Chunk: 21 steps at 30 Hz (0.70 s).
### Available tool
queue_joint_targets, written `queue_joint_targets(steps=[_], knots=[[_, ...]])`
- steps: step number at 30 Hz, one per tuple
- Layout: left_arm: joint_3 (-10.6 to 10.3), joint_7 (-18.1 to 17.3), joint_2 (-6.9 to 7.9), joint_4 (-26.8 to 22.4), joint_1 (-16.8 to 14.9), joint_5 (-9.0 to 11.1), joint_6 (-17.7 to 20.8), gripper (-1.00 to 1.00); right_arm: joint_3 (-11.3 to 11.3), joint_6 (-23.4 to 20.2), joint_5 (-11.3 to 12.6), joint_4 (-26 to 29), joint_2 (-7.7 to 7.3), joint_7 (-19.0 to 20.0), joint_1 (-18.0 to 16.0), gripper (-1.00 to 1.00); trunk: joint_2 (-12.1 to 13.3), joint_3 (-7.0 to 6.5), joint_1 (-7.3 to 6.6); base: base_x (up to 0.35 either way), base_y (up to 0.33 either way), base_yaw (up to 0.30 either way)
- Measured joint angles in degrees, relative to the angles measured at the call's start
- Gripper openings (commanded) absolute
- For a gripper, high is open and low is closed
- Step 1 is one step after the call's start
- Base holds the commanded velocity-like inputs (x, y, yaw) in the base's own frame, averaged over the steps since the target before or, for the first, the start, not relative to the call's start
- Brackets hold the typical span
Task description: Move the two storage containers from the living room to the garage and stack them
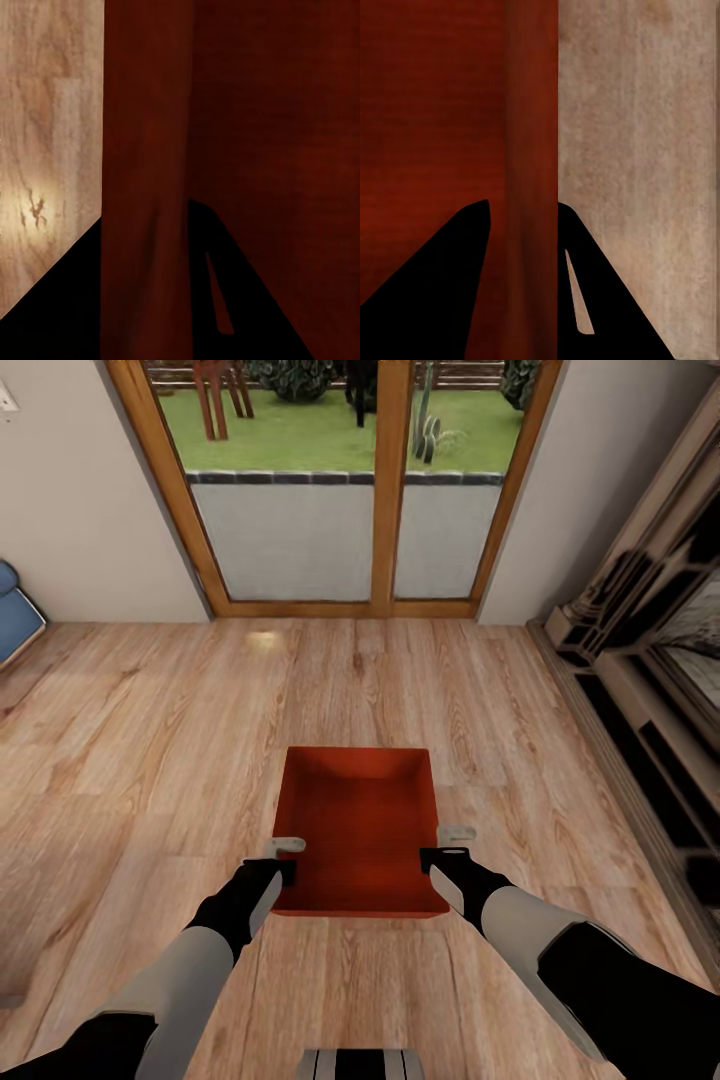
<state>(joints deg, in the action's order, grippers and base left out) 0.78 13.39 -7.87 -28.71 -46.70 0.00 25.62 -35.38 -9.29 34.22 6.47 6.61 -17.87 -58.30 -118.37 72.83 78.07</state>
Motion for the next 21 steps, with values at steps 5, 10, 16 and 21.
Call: queue_joint_targets(steps=[5, 10, 16, 21], knots=[[0.0, 0.0, 0.02, 0.0, 0.0, 0.0, -0.1, -1.0, 0.0, 0.1, 0.0, 0.0, 0.01, 0.0, 0.0, -1.0, 2.0, -0.9, -1.1, 0.0, 0.0, 0.0], [0.0, 0.0, 0.05, 0.0, 0.0, 0.1, -0.2, -1.0, 0.0, 0.1, 0.0, 0.0, 0.01, 0.0, 0.0, -1.0, 4.0, -1.79, -2.2, 0.0, 0.0, 0.0], [0.2, 0.1, -0.13, 0.0, 0.0, -0.2, -0.1, -1.0, 1.0, 0.1, -1.2, -0.1, -0.11, 0.6, 0.0, -1.0, 6.4, -2.87, -3.51, 0.0, 0.0, 0.0], [0.2, 0.1, -0.19, 0.0, 0.0, -0.3, -0.1, -1.0, 1.0, 0.1, -1.2, -0.1, -0.15, 0.6, 0.0, -1.0, 8.4, -3.77, -4.61, 0.0, 0.0, 0.0]])
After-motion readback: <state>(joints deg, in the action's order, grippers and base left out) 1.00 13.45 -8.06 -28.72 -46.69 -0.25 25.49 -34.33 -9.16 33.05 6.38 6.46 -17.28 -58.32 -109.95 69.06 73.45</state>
